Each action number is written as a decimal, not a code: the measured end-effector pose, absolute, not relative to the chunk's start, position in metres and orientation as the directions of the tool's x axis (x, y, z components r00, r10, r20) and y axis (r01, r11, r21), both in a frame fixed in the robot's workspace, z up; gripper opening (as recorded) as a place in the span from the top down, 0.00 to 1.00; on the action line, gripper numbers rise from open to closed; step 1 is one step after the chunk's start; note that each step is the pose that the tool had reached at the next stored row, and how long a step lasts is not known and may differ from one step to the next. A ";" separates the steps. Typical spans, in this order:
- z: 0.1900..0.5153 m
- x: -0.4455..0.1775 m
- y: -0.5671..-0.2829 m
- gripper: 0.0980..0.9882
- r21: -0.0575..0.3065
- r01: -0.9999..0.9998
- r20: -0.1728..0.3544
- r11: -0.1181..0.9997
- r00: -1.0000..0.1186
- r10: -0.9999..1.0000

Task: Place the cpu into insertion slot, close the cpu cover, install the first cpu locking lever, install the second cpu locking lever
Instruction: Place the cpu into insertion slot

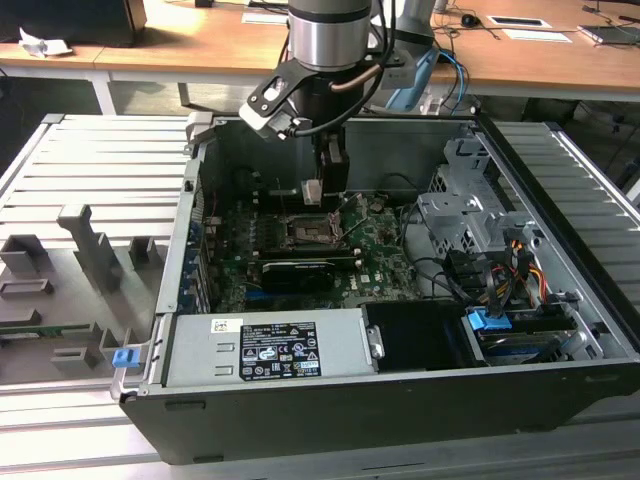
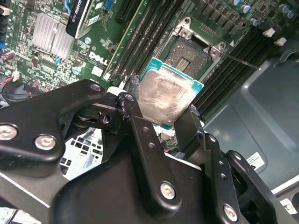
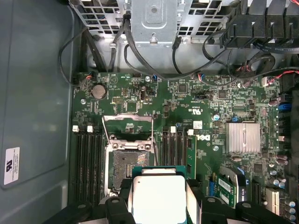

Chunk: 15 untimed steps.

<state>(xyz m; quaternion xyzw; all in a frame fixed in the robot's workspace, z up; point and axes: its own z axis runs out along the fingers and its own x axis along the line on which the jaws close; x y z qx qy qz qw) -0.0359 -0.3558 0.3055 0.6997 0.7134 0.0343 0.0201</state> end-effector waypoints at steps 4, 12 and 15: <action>0.303 -0.036 -0.356 0.50 0.077 0.997 0.019 0.018 -0.020 1.000; 0.298 -0.036 -0.356 0.50 0.077 0.997 0.019 0.018 -0.019 1.000; 0.294 -0.036 -0.356 0.50 0.077 0.997 0.019 0.017 -0.019 1.000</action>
